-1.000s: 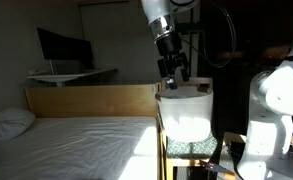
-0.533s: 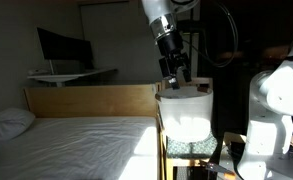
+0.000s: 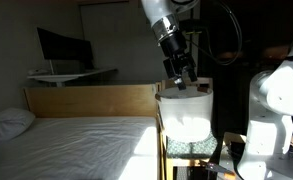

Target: Put the white and blue shirts in the laundry bag

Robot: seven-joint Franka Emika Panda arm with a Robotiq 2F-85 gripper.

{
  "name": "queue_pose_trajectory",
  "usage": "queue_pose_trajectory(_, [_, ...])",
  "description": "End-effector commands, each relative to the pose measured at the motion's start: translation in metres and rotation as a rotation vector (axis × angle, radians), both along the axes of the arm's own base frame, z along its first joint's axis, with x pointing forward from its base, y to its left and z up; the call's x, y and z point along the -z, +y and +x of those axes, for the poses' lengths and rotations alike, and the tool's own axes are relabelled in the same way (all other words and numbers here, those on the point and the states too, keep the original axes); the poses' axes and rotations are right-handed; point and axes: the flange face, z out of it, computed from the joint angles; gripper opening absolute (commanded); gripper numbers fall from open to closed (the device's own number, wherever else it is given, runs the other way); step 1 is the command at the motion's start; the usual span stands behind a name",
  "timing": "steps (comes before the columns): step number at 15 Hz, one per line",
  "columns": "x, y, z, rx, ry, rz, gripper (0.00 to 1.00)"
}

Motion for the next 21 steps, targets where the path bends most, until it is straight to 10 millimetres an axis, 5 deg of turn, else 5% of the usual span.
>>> queue_pose_trajectory(1, [-0.002,0.0,-0.003,0.054,0.054,-0.012,1.0])
queue_pose_trajectory(3, [-0.002,0.0,-0.006,0.085,0.075,-0.022,1.0])
queue_pose_trajectory(4, [-0.051,0.026,0.004,0.122,0.065,-0.043,1.0])
queue_pose_trajectory(8, [-0.099,0.055,0.024,0.242,0.01,-0.147,1.0])
queue_pose_trajectory(11, [-0.157,0.032,0.031,0.316,0.012,-0.202,1.0])
queue_pose_trajectory(15, [-0.224,-0.03,0.031,0.379,0.134,-0.208,1.0])
queue_pose_trajectory(16, [-0.2,-0.011,0.024,0.361,0.077,-0.206,1.0])
queue_pose_trajectory(18, [-0.222,-0.032,0.027,0.393,0.108,-0.195,1.0])
queue_pose_trajectory(21, [-0.224,-0.032,0.032,0.39,0.113,-0.194,1.0])
